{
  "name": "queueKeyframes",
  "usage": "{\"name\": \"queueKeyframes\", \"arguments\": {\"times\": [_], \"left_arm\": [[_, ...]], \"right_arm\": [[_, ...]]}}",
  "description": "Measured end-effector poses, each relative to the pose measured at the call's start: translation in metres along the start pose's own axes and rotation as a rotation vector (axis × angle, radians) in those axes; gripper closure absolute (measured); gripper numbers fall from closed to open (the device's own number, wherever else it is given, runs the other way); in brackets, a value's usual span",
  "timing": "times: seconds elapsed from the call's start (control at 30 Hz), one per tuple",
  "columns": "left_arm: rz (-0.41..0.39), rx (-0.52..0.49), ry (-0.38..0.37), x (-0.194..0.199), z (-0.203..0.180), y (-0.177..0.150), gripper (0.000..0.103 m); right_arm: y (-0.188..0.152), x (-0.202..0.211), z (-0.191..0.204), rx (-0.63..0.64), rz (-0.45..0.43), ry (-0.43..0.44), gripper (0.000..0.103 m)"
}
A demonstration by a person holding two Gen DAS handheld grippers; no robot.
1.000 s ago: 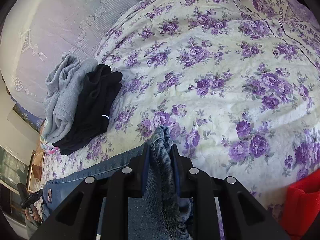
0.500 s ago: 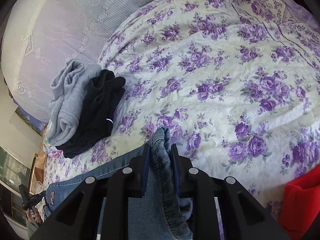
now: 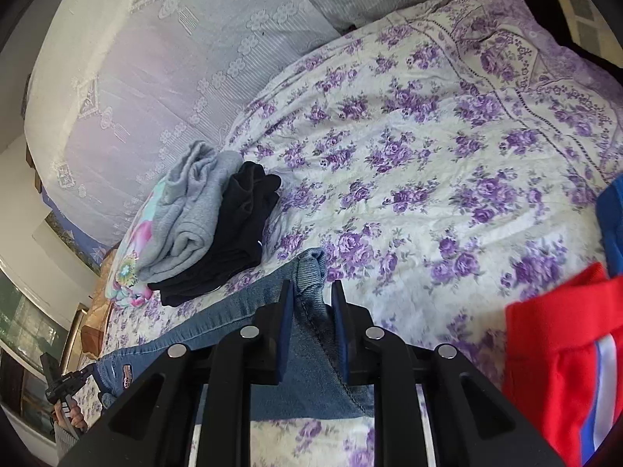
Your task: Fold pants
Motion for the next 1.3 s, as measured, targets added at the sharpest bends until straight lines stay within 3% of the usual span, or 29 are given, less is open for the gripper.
{"name": "queueKeyframes", "arguments": {"times": [0.3, 0.4, 0.47, 0.57, 0.67, 0.73, 0.9, 0.97, 1.0, 1.03, 1.13, 1.2, 1.3], "left_arm": [[-0.050, -0.055, -0.010, 0.037, -0.015, -0.030, 0.093], [-0.076, -0.082, -0.022, 0.056, -0.021, -0.049, 0.093], [-0.090, -0.090, -0.038, 0.067, -0.021, -0.062, 0.093], [-0.088, -0.093, -0.070, 0.078, -0.015, -0.090, 0.093], [-0.059, -0.077, -0.076, 0.076, -0.005, -0.118, 0.093], [-0.050, -0.069, -0.068, 0.074, 0.000, -0.130, 0.101], [-0.062, -0.034, -0.092, 0.080, 0.006, -0.141, 0.103], [-0.054, -0.039, -0.080, 0.081, 0.004, -0.143, 0.103], [-0.043, -0.038, -0.067, 0.080, 0.002, -0.145, 0.103], [-0.032, -0.032, -0.062, 0.079, 0.000, -0.147, 0.103], [-0.004, -0.043, -0.059, 0.077, -0.010, -0.154, 0.103], [0.018, -0.031, -0.066, 0.075, -0.016, -0.158, 0.101], [0.062, -0.018, -0.076, 0.064, -0.025, -0.161, 0.087]], "right_arm": [[-0.054, 0.070, 0.008, 0.023, -0.081, 0.007, 0.086], [-0.083, 0.104, 0.009, 0.031, -0.128, 0.001, 0.090], [-0.102, 0.127, 0.003, 0.026, -0.165, -0.024, 0.102], [-0.132, 0.157, -0.020, -0.029, -0.182, -0.012, 0.103], [-0.161, 0.164, -0.036, -0.091, -0.147, 0.027, 0.103], [-0.168, 0.156, -0.035, -0.096, -0.105, 0.051, 0.099], [-0.145, 0.112, -0.018, -0.086, -0.023, 0.059, 0.098], [-0.125, 0.094, -0.020, -0.113, -0.005, 0.044, 0.083], [-0.113, 0.085, -0.025, -0.138, -0.011, 0.027, 0.050], [-0.104, 0.080, -0.029, -0.161, -0.021, 0.016, 0.039], [-0.076, 0.058, -0.045, -0.258, -0.010, 0.049, 0.039], [-0.063, 0.048, -0.051, -0.275, -0.006, 0.006, 0.039], [-0.051, 0.025, -0.057, -0.248, 0.042, -0.044, 0.039]]}}
Point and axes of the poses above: each gripper's, at about its wrist camera, not at the fingertips, and x roughly against the way its jaws point, z to its left, y to its top, the point moved 3 cm from there along -x, roughly the way its jaws point, and after that the axes turned 11 degrees about z, right-handed, at the moved point
